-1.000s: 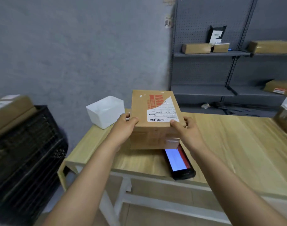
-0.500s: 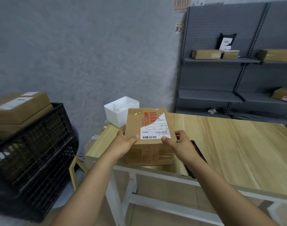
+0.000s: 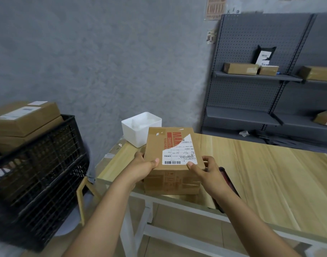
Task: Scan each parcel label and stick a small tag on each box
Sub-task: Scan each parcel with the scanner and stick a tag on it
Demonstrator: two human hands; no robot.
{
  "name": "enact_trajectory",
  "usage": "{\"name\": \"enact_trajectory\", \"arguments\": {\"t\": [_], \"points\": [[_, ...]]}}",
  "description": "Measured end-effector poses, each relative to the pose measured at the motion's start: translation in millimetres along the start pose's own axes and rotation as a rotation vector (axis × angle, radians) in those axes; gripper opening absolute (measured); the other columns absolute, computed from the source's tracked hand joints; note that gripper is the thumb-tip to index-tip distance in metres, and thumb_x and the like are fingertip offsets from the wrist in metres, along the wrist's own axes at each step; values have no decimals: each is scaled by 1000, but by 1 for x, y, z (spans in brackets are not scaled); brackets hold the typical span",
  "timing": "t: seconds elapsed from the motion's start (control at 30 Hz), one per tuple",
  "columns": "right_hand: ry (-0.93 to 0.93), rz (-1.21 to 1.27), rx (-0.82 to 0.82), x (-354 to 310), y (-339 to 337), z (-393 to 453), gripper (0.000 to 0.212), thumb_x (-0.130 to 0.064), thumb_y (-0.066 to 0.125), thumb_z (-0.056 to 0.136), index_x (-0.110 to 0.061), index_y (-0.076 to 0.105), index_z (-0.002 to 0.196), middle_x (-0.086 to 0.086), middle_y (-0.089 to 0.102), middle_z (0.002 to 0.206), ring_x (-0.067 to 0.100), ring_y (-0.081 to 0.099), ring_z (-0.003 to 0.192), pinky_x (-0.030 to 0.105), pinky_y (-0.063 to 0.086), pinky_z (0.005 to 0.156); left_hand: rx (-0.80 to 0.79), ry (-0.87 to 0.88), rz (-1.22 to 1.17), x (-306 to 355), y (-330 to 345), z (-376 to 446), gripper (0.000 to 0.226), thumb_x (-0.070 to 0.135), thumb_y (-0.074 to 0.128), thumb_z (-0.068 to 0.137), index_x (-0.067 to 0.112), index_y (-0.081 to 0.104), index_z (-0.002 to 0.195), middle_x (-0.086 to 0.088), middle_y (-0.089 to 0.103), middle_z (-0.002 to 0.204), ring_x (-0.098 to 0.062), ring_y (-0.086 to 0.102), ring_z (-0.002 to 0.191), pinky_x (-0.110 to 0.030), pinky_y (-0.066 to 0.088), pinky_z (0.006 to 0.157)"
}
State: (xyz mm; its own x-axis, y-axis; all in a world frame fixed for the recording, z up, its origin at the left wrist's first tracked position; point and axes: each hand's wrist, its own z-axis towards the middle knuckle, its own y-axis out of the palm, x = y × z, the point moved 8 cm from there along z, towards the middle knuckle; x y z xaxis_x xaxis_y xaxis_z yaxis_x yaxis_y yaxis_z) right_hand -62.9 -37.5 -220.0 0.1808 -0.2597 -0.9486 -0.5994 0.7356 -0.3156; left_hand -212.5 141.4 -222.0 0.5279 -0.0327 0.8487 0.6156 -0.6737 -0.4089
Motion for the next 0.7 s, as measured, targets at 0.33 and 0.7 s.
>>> {"name": "enact_trajectory", "arguments": {"t": [0.33,0.7], "points": [[-78,-74,-28,7,0,1,55,-53,48,92,-20,39,135,-2,49,133,13,54,111,29,47,87,13,0,-10,-3,-1,0,53,45,60,89,24,34,131,5,59,112,-17,60,97,-39,52,83],[204,-825,127,96,-57,10,97,-62,67,71,-12,26,143,12,39,136,29,36,125,37,37,99,45,36,9,-3,-1,0,58,46,59,89,23,33,136,8,55,109,-17,57,99,-35,48,82]]}}
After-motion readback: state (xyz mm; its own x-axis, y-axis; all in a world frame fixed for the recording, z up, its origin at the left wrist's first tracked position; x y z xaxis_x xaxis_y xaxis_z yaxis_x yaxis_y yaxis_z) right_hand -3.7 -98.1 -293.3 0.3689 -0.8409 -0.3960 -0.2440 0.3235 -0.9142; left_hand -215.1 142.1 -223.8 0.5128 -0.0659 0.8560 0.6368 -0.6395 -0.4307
